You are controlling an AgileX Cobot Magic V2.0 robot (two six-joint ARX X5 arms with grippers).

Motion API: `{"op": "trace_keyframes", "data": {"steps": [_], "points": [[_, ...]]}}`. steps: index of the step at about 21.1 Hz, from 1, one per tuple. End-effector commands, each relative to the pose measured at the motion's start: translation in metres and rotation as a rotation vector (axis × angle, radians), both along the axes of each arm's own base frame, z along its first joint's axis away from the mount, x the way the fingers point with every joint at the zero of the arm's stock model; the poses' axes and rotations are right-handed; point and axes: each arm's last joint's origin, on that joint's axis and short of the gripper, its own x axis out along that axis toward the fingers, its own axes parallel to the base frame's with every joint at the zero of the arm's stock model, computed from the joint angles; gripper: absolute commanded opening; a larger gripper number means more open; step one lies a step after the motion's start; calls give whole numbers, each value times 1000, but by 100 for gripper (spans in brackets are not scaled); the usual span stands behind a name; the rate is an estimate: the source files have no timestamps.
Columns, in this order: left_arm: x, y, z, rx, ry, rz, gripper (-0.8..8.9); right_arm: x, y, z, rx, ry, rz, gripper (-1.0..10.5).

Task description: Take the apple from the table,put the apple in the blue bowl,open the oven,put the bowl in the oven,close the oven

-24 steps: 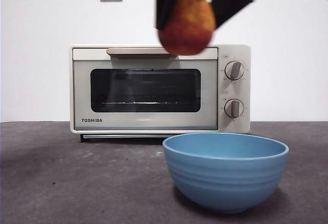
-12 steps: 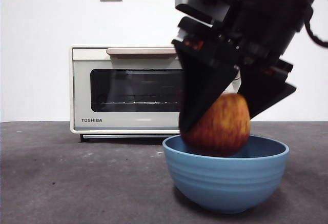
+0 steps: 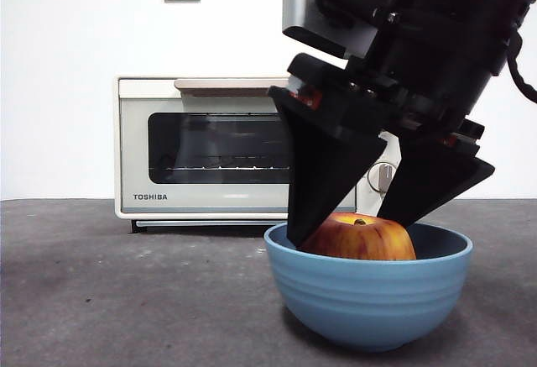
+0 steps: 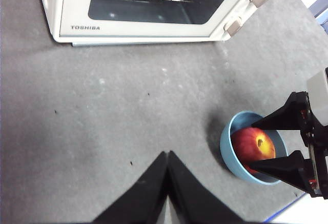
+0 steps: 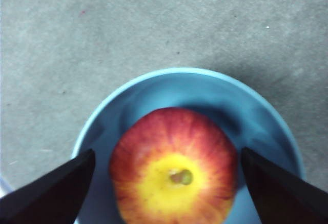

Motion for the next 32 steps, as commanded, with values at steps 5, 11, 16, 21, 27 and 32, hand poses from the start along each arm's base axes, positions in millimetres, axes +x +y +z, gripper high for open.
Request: {"op": "trace_keyframes", "data": {"steps": [5, 11, 16, 21, 27, 32], "points": [[16, -7, 12, -51, -81, -20, 7, -1, -5, 67, 19, -192, -30, 454], [53, -28, 21, -64, -137, -55, 7, -12, -52, 88, -235, -282, -250, 453], [98, -52, 34, -51, -198, -63, 7, -18, -77, 83, -422, -210, -344, 448], [137, -73, 34, -26, -217, -90, 7, -20, -78, 79, -436, -182, -347, 448], [175, -96, 26, 14, -216, -109, 7, -21, -79, 77, -436, -171, -360, 448], [197, -111, 17, 82, -214, -108, 7, -21, -79, 77, -434, -172, -367, 448]]}}
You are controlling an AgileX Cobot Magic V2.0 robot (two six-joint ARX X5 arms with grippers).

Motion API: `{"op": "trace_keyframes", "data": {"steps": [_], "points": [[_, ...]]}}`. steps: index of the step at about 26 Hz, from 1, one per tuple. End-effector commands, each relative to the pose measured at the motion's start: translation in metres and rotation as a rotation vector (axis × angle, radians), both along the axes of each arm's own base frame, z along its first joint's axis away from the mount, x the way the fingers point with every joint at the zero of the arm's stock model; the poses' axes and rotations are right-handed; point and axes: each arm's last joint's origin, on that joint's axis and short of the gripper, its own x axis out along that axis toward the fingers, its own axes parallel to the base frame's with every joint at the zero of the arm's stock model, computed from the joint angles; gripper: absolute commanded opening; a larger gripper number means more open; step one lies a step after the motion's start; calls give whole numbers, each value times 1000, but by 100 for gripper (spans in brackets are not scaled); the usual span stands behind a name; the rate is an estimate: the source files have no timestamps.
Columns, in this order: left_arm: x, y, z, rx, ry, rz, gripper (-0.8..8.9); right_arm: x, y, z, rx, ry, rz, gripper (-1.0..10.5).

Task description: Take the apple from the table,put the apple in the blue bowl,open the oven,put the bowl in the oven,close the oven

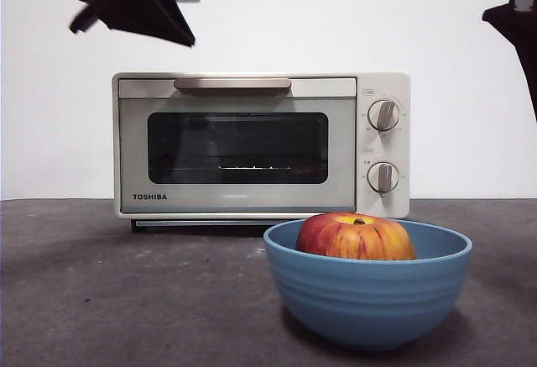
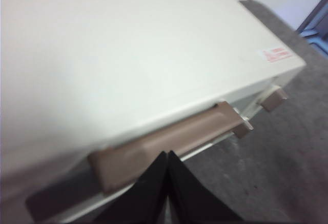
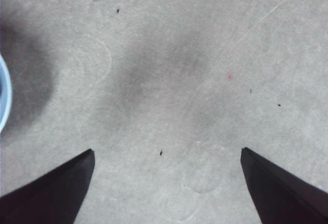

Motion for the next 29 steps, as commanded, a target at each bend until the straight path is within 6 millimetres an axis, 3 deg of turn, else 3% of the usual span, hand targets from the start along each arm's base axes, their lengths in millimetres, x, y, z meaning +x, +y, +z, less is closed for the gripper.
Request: {"op": "trace_keyframes", "data": {"steps": [1, 16, 29], "points": [[12, -10, -2, 41, -30, -11, 7, 1, 3, -1, 5, -1, -10, 448], [30, -24, -22, 91, -50, 4, 7, 1, 3, 0, 14, -5, -18, 448], [12, -39, -39, 180, 132, -75, 7, -1, 5, -2, 102, 73, -1, 448]]}}
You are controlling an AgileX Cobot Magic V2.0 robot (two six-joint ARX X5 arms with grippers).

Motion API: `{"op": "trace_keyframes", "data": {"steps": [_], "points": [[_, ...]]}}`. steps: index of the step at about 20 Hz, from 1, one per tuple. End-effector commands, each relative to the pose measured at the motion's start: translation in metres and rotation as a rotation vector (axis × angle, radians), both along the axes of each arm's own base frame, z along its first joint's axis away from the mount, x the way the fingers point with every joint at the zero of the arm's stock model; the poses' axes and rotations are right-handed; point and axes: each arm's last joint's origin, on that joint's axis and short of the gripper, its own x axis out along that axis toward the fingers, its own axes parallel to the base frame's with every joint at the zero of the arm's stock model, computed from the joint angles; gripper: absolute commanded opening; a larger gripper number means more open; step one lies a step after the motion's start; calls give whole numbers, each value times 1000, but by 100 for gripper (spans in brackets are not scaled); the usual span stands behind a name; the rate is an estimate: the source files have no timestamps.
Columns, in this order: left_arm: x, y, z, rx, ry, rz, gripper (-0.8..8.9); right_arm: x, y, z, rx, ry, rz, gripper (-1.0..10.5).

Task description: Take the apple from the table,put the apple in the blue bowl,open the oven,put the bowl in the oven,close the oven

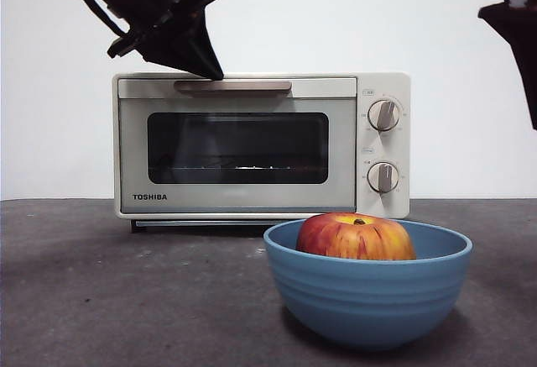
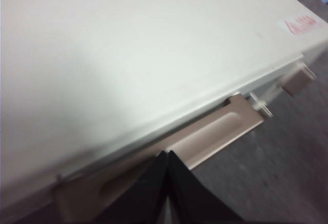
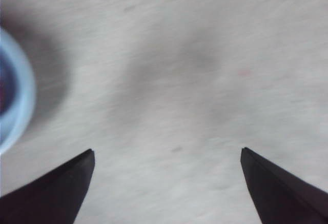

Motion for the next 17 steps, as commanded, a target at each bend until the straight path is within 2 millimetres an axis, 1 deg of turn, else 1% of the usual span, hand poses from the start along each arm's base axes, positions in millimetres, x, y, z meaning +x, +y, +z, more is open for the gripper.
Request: {"op": "trace_keyframes", "data": {"steps": [1, 9, 15, 17], "points": [[-7, -8, -20, 75, 131, -41, 7, 0, 4, -1, 50, 38, -4, 448], [-29, -19, -32, 168, 296, -104, 7, -1, 4, -2, 64, 59, -9, 448], [-43, -23, -39, 236, 405, -137, 7, -3, 3, -2, 68, 84, -9, 448], [-47, -23, -38, 242, 420, -144, 7, -3, 4, -3, 92, 104, 1, 448]]}}
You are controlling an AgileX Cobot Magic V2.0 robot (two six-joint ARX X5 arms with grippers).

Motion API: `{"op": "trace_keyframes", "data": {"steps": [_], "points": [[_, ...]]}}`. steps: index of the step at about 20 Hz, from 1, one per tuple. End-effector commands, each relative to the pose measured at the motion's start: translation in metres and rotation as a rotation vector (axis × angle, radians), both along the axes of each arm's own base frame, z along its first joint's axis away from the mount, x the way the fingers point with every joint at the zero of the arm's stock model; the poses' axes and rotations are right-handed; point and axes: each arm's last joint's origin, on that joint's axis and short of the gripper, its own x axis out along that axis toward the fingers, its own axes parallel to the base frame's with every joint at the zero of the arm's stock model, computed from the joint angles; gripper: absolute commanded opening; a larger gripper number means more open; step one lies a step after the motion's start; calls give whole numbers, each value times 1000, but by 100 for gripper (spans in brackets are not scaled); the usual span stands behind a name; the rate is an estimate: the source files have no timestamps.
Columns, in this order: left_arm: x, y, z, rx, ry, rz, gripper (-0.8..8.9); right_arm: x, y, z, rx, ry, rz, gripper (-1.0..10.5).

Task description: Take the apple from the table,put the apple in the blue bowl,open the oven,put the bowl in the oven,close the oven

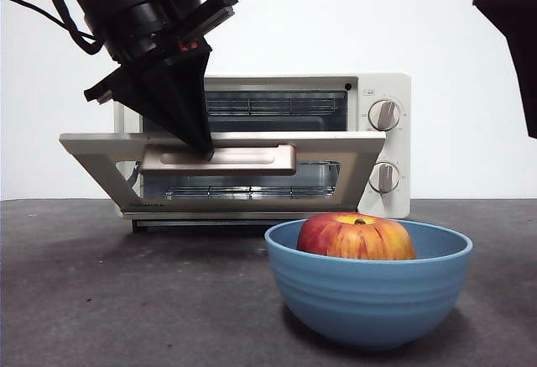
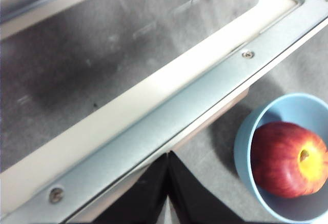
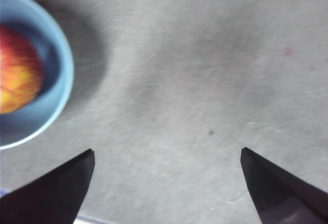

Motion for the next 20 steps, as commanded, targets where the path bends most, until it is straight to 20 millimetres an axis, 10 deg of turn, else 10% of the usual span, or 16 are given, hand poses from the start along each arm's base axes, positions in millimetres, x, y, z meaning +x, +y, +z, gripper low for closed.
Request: {"op": "trace_keyframes", "data": {"steps": [1, 20], "points": [[0, -3, 2, 3, -14, -13, 7, 0, 4, -2, 26, 23, 4, 448], [-98, 78, 122, -176, -446, 157, 7, 16, 21, -30, 227, 49, 46, 404]]}}
